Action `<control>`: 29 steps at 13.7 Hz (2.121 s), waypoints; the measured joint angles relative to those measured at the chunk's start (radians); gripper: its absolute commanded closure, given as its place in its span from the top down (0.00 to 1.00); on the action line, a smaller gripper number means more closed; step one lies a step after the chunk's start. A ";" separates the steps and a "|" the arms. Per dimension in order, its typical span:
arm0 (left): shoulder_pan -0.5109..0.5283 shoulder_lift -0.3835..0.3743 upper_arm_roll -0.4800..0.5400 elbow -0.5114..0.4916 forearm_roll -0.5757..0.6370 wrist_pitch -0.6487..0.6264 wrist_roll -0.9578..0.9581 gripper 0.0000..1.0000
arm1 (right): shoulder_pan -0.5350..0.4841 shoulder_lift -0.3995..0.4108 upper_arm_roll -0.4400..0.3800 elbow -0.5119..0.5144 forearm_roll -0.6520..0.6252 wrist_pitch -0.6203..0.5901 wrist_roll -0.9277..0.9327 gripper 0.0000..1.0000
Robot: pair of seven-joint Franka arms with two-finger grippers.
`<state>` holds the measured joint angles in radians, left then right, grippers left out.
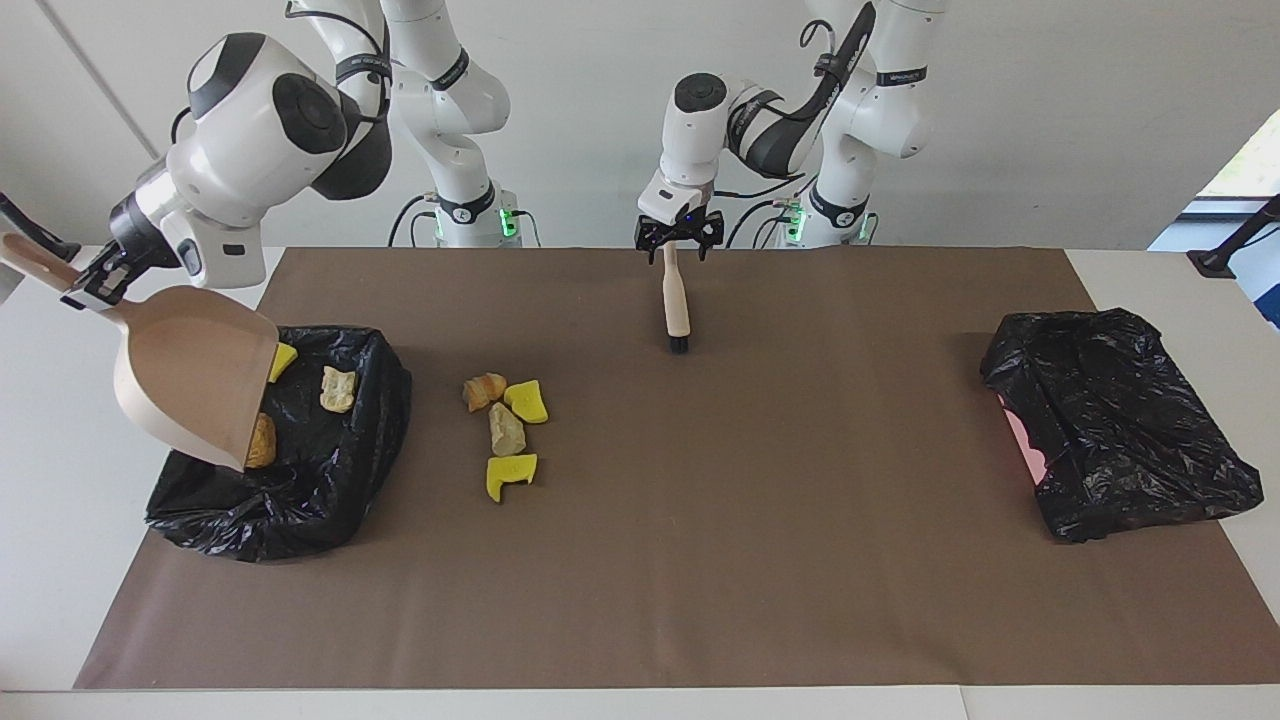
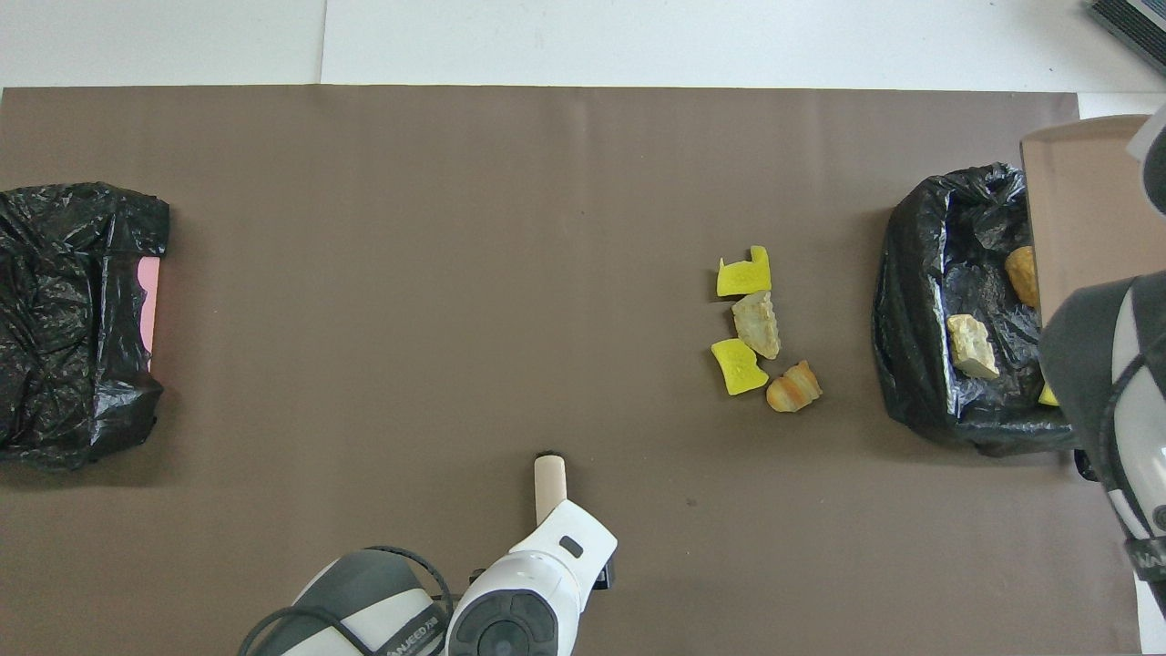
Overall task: Sweep and dump trash in bin
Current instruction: 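Carry the dustpan to the bin with the right gripper and tip it, then return the dustpan to the table with the right gripper and release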
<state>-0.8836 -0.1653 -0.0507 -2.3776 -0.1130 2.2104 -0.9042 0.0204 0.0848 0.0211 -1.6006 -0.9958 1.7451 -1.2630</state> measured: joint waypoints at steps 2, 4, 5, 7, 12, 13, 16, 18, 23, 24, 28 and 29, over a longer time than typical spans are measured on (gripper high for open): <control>0.066 -0.001 0.002 0.060 0.000 -0.060 0.098 1.00 | 0.043 0.000 0.001 0.011 0.112 -0.010 0.174 0.00; 0.154 -0.002 0.005 0.137 0.001 -0.122 0.223 1.00 | 0.065 0.006 0.002 0.011 0.300 -0.010 0.365 0.00; 0.211 -0.003 0.006 0.190 0.005 -0.166 0.304 1.00 | 0.068 0.010 0.002 0.011 0.418 -0.010 0.470 0.00; 0.324 0.000 0.010 0.316 0.037 -0.280 0.474 1.00 | 0.076 0.015 0.003 0.011 0.588 -0.010 0.660 0.00; 0.523 0.052 0.012 0.608 0.094 -0.467 0.674 1.00 | 0.294 0.132 0.009 0.017 0.853 -0.029 1.257 0.00; 0.561 0.056 0.013 0.653 0.094 -0.493 0.704 1.00 | 0.326 0.176 0.009 0.035 0.907 -0.021 1.334 0.00; 0.654 0.059 0.015 0.766 0.094 -0.592 0.802 1.00 | 0.403 0.309 0.016 0.129 1.003 0.027 1.618 0.00; 0.672 0.061 0.015 0.803 0.094 -0.615 0.819 1.00 | 0.463 0.380 0.023 0.160 1.069 0.117 1.778 0.00; 0.753 0.072 0.016 0.844 0.094 -0.673 0.942 1.00 | 0.550 0.458 0.025 0.166 1.104 0.225 1.861 0.00; 0.769 0.074 0.016 0.848 0.094 -0.680 0.964 1.00 | 0.558 0.460 0.025 0.158 1.109 0.239 1.861 0.04; 0.797 0.114 0.017 0.908 0.094 -0.744 1.017 1.00 | 0.579 0.470 0.026 0.102 1.112 0.293 1.861 0.39; 0.799 0.129 0.017 0.931 0.094 -0.757 1.024 1.00 | 0.579 0.469 0.026 0.099 1.112 0.295 1.861 0.99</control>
<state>-0.0844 -0.0365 -0.0338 -1.4461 -0.0192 1.4533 0.1197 0.5998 0.5540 0.0470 -1.5013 0.1160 2.0402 0.5984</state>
